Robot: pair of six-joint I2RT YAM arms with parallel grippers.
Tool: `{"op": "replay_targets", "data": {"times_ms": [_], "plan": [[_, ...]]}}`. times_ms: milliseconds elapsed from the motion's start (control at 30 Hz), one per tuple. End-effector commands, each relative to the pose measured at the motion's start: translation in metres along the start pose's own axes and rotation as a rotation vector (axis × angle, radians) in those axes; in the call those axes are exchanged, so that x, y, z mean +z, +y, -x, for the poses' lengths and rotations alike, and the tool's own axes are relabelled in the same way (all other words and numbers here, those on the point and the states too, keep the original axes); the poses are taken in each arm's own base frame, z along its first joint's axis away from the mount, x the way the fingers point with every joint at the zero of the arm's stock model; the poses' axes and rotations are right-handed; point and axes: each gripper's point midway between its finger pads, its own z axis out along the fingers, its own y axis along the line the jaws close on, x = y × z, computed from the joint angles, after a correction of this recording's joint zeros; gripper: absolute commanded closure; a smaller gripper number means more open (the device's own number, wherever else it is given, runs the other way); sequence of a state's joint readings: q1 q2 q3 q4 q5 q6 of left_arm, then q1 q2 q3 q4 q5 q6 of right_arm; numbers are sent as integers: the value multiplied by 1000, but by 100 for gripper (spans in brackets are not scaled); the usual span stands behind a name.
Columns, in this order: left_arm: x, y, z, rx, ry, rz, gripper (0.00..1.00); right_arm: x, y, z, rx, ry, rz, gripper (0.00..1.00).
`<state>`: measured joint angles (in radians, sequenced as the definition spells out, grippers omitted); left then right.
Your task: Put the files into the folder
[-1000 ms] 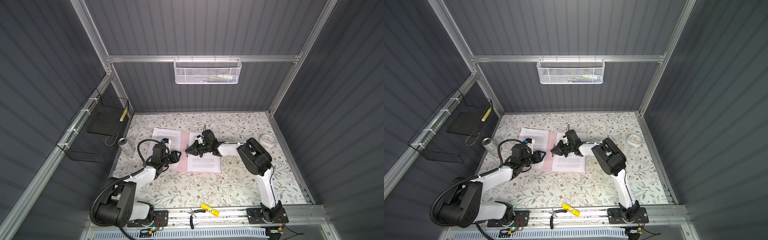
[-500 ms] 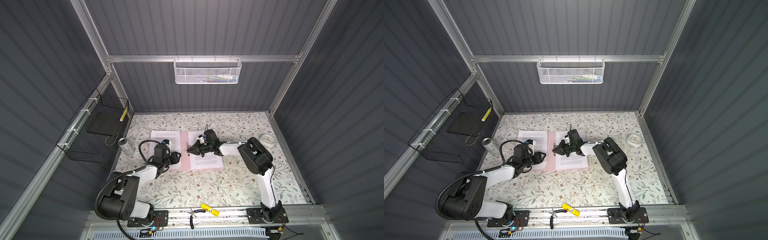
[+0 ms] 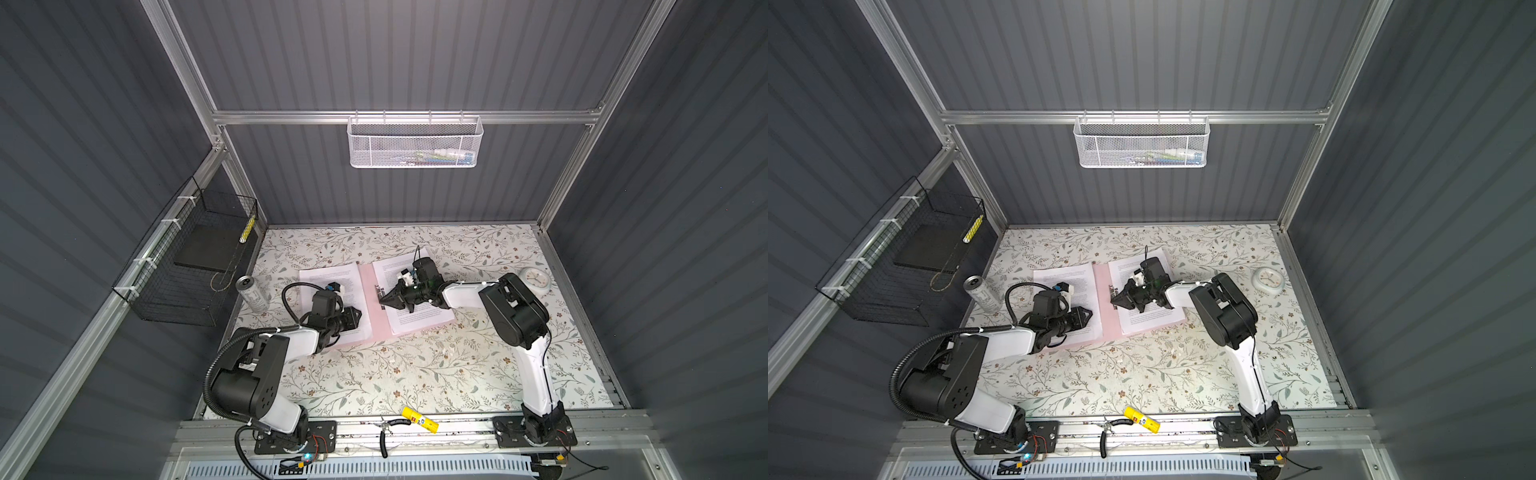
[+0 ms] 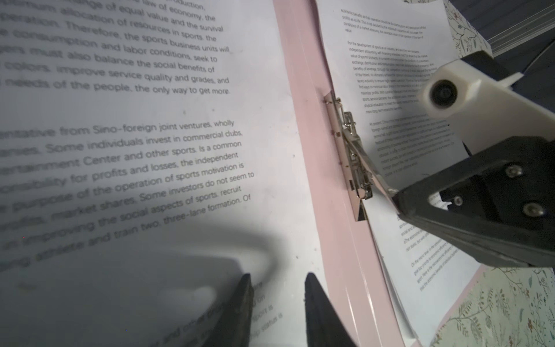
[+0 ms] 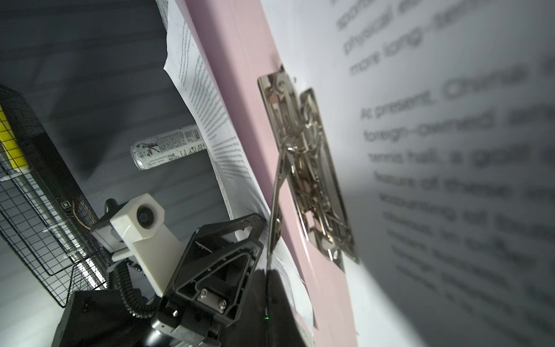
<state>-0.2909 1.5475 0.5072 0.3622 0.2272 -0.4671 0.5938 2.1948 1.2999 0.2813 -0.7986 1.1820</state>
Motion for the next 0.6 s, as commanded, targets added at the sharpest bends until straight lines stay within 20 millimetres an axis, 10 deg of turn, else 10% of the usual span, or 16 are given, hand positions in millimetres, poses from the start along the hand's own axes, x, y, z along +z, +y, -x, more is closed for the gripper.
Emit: {"op": "replay_targets", "data": {"times_ms": [0, 567], "plan": [[4, 9, 0, -30, -2, 31, 71, -7, -14, -5, 10, 21, -63, 96], [12, 13, -4, -38, 21, 35, 73, -17, -67, -3, -34, 5, -322, 100]]}}
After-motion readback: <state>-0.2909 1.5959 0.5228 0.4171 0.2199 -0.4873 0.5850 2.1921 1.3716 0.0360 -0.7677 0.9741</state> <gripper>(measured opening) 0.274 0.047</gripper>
